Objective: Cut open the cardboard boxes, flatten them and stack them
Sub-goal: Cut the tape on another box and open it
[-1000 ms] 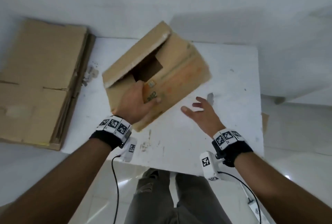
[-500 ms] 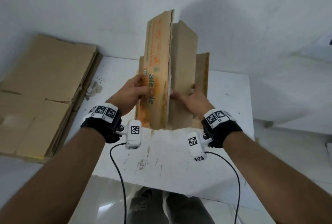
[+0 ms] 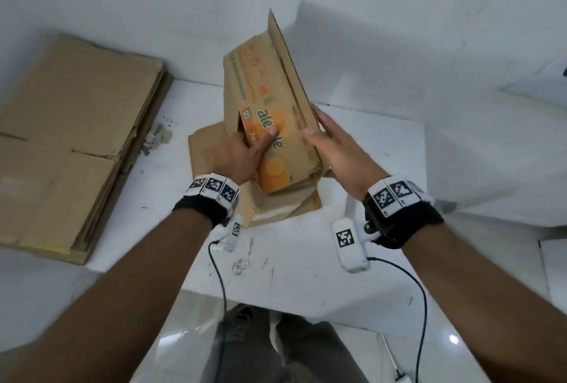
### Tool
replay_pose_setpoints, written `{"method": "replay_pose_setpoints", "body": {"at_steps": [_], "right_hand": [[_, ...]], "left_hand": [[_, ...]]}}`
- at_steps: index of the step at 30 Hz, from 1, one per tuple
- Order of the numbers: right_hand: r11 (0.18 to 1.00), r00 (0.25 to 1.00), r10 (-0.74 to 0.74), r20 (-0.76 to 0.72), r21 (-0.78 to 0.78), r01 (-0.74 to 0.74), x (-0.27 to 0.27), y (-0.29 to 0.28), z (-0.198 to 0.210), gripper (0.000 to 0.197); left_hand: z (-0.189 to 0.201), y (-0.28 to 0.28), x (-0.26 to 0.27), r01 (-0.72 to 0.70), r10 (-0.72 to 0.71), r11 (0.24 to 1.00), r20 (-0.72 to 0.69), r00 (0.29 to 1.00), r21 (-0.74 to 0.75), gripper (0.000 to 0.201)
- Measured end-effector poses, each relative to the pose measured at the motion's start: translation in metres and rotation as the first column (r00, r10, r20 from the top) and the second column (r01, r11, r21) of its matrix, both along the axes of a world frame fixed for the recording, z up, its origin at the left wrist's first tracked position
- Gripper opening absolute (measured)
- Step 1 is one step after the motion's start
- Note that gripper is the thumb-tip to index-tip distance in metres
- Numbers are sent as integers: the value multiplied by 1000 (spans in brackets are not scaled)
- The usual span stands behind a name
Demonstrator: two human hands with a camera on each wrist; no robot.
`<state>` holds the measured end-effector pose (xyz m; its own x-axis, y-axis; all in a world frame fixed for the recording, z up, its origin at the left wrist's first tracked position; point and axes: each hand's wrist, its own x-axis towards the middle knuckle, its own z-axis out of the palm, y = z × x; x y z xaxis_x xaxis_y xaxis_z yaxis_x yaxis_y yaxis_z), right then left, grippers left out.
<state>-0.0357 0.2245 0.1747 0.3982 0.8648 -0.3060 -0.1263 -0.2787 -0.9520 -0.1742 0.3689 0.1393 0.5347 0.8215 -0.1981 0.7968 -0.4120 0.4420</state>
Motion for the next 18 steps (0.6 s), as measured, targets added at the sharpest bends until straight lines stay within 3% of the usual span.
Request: {"method": "replay_pose_setpoints", "body": {"at_steps": [2,5,8,10,11,12,14,16,18], "right_hand": [[999,994,40,-98,16,-38,-12,-5,-6,47],[998,987,70,-148,3,-71,-33,-5,-16,50],[993,988,119,-94,13,-118,-51,2,-28,56],[990,989,137,-52,24,-136,-59,4,-29,55],[991,990,137,-41,8,-136,-59,5,-34,58],[987,987,159,-23,-12,-159,-58,5,-39,63],[971,972,235,25,-55,-233,-58,6,-41,85],[948,947,304,103,-134,-290,-59,14,-45,104],[941,908,324,267,-190,-280,-60,25,-47,107]], "left_hand": [[2,-1,-15,35,-25,998,-177,984,57,83],[0,-6,-33,138,-93,983,-314,945,123,67],[3,-11,-50,38,-37,999,-139,990,3,72],[0,-13,-68,8,26,937,94,995,-349,70],[-1,-17,-79,55,41,874,185,982,-484,84],[-3,-21,-88,120,11,844,240,971,-522,108],[-6,-35,-101,170,-103,888,174,979,-428,142],[-15,-45,-106,134,-116,960,83,990,-245,139],[-20,-44,-108,80,-72,994,108,992,-72,122]]}}
